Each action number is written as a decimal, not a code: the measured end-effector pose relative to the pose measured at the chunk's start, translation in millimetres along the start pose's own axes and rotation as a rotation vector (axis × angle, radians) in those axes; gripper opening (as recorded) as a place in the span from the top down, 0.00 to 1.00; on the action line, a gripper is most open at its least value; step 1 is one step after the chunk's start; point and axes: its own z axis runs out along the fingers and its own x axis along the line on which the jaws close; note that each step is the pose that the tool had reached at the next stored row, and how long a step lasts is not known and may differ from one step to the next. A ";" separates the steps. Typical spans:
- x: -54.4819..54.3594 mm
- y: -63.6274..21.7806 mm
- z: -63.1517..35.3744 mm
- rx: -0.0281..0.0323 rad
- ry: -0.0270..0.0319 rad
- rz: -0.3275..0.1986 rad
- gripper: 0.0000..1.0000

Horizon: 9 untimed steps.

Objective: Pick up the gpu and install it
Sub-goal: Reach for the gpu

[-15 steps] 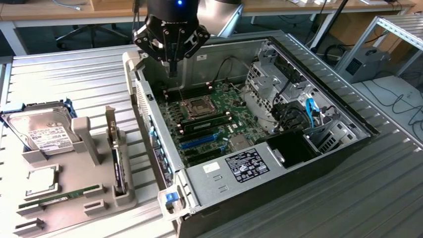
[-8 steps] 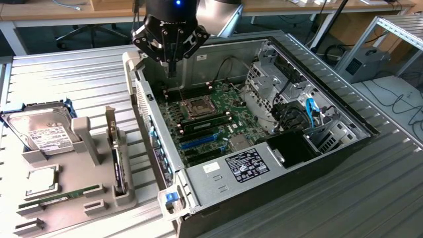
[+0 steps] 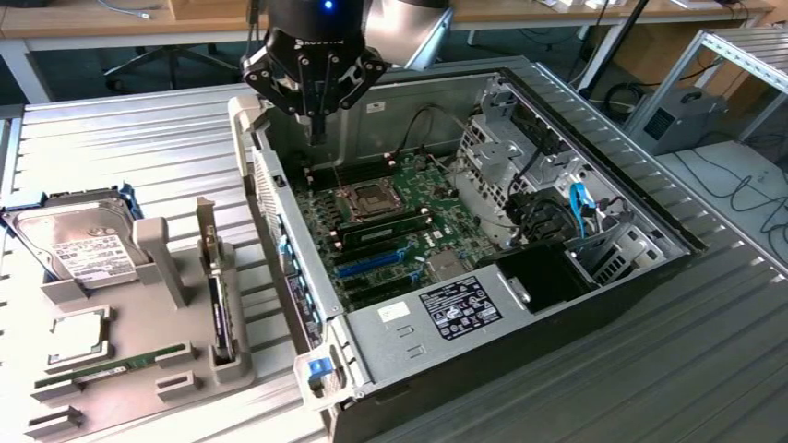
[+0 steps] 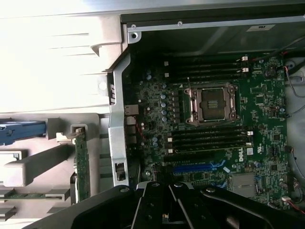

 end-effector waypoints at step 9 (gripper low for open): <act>2.8 -0.2 0.0 0.0004 -0.0001 0.000 0.89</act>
